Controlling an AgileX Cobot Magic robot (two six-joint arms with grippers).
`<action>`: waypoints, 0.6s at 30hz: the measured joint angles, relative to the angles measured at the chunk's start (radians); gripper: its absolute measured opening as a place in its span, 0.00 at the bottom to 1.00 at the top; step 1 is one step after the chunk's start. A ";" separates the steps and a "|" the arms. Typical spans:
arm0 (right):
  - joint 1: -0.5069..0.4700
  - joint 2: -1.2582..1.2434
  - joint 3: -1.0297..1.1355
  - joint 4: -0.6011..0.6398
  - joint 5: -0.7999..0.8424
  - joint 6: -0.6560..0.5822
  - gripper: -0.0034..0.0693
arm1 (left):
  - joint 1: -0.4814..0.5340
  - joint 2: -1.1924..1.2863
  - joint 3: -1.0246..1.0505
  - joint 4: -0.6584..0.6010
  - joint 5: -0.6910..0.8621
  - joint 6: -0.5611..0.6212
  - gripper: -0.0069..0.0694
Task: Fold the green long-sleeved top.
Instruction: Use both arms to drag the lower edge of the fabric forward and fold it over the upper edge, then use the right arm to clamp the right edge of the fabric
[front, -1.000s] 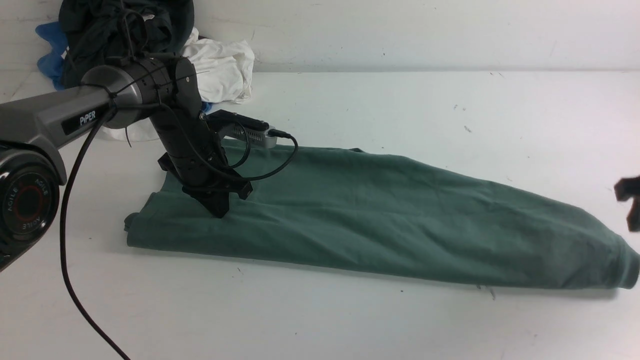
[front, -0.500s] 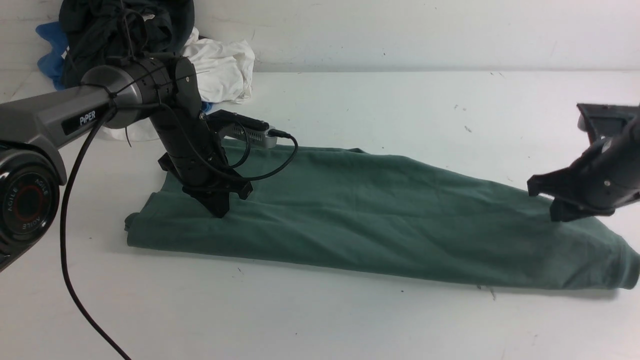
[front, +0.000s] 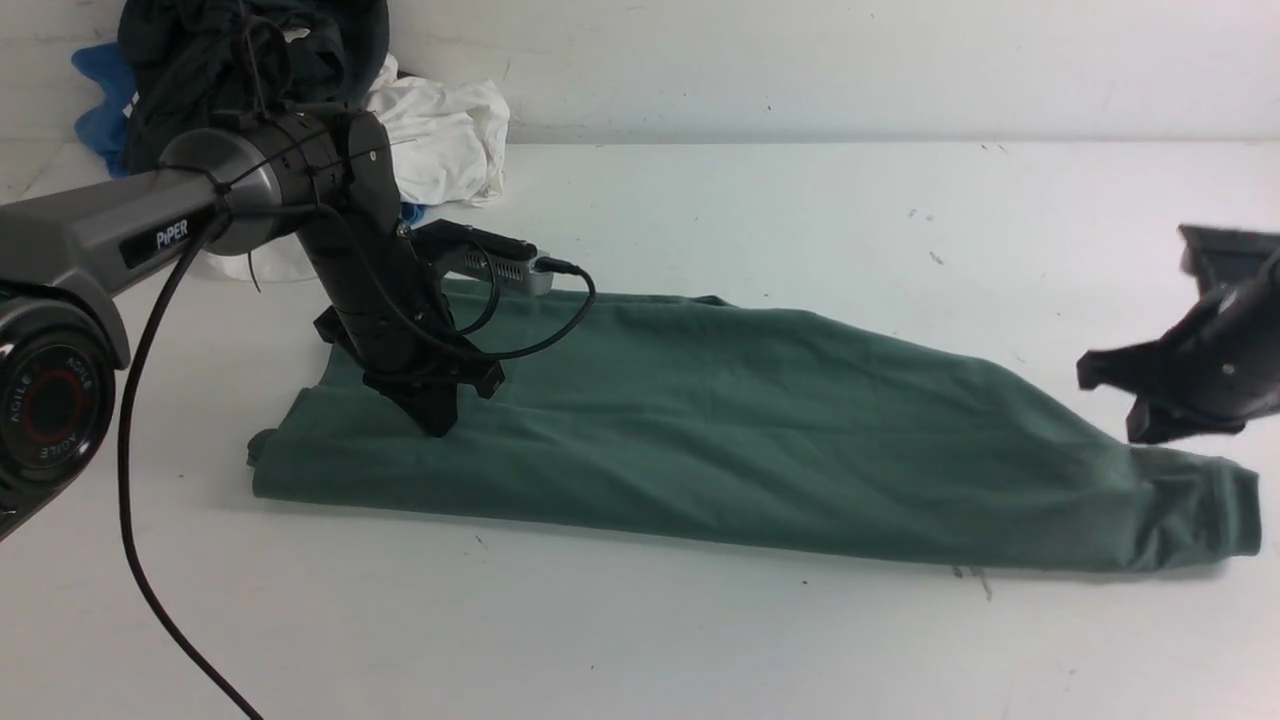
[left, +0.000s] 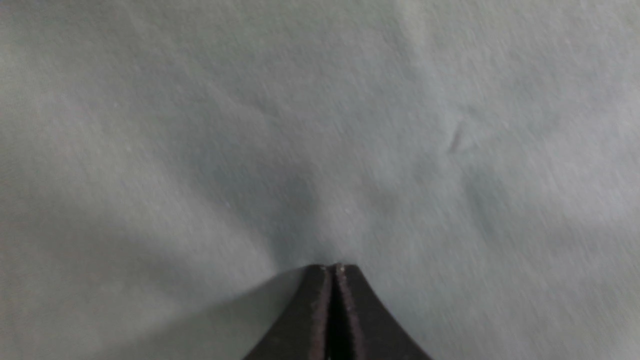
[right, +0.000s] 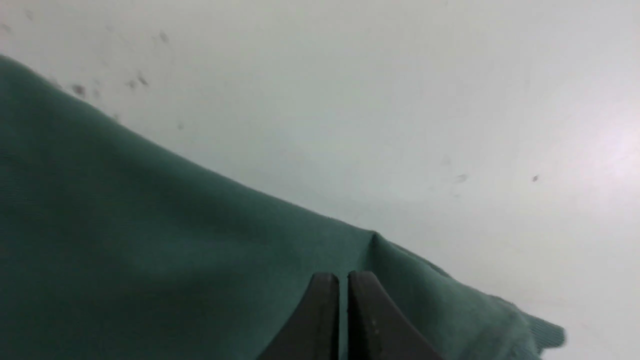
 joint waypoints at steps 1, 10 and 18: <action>0.000 -0.044 -0.002 -0.010 0.013 0.000 0.11 | 0.001 -0.015 0.000 0.000 0.008 0.000 0.08; -0.007 -0.210 0.015 -0.129 0.132 0.083 0.46 | 0.001 -0.157 -0.002 -0.036 0.026 0.024 0.08; -0.118 -0.178 0.252 -0.143 -0.052 0.193 0.74 | 0.001 -0.154 -0.001 -0.065 0.052 0.035 0.08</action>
